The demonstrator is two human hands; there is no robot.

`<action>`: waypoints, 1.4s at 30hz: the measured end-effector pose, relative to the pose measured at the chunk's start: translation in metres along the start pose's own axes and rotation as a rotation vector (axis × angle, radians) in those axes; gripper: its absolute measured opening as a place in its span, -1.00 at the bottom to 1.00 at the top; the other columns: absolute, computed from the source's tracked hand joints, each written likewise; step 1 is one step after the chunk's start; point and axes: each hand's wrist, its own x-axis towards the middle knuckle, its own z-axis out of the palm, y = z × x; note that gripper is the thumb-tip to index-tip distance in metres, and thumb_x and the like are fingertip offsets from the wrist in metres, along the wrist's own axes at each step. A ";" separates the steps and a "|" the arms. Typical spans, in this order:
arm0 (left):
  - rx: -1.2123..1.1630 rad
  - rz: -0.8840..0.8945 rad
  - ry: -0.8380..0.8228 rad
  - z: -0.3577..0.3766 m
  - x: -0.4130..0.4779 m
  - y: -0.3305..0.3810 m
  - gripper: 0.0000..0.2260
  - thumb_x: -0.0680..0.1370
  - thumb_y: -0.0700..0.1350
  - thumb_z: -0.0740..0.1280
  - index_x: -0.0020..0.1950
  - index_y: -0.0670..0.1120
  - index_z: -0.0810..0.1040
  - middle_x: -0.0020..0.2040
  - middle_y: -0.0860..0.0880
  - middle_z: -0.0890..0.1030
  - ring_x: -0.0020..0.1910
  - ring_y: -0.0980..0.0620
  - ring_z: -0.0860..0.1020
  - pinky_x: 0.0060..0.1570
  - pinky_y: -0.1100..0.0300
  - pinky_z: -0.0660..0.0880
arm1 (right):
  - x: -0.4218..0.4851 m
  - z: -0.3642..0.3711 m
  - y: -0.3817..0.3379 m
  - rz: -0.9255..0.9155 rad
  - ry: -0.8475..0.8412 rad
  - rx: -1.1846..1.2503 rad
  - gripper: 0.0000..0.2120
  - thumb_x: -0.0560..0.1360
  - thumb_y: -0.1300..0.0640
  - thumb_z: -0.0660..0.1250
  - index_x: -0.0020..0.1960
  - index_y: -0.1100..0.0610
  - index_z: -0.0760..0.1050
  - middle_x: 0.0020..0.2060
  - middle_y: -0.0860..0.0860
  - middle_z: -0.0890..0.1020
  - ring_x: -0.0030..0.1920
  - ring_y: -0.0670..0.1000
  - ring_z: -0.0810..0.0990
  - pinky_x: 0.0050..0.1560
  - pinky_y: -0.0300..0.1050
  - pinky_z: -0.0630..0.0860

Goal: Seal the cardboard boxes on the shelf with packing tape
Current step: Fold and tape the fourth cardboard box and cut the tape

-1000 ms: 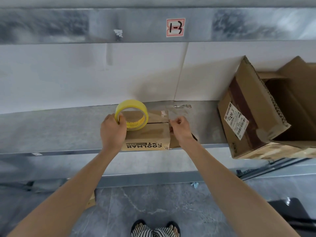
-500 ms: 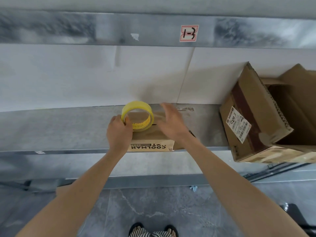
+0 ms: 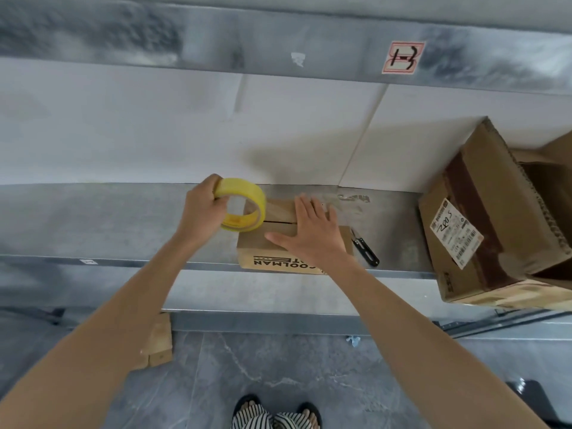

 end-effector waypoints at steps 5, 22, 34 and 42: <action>0.394 0.183 -0.060 -0.027 0.012 -0.027 -0.82 0.37 -0.43 0.18 -0.10 -0.24 0.45 -0.23 -0.19 0.49 -0.23 -0.16 0.45 -0.27 0.11 0.27 | 0.000 -0.001 0.000 0.003 -0.018 -0.046 0.04 0.32 -0.56 -0.18 0.55 0.12 -0.15 0.55 0.01 -0.11 0.53 0.03 -0.19 0.45 0.12 -0.27; 0.897 0.188 -0.255 -0.008 -0.002 -0.049 -0.86 0.50 -0.30 0.21 0.04 -0.24 0.41 -0.03 -0.22 0.53 -0.03 -0.22 0.50 -0.12 0.02 0.39 | -0.025 -0.005 -0.028 -0.169 0.252 -0.194 -0.36 0.59 -0.20 -0.05 0.53 0.17 0.05 0.52 0.13 0.11 0.52 0.12 0.04 0.48 0.13 -0.11; 0.347 -0.183 -0.480 -0.039 -0.011 -0.042 -0.64 0.30 0.06 0.08 -0.03 -0.02 0.52 -0.09 -0.04 0.56 -0.10 -0.06 0.50 -0.20 0.13 0.36 | -0.018 0.024 -0.072 -0.041 0.164 -0.038 -0.23 0.42 -0.38 0.15 0.43 0.13 0.21 0.49 0.06 0.19 0.52 0.10 0.02 0.44 0.19 -0.15; -0.038 -0.358 -0.507 -0.035 -0.055 -0.044 -0.64 0.53 -0.10 0.33 0.32 0.03 0.44 -0.08 0.02 0.52 -0.08 0.00 0.55 -0.09 0.19 0.44 | -0.010 0.007 -0.035 -0.239 0.033 -0.023 -0.32 0.42 -0.20 0.20 0.49 -0.04 0.12 0.51 -0.05 0.07 0.50 0.00 -0.11 0.42 0.26 -0.25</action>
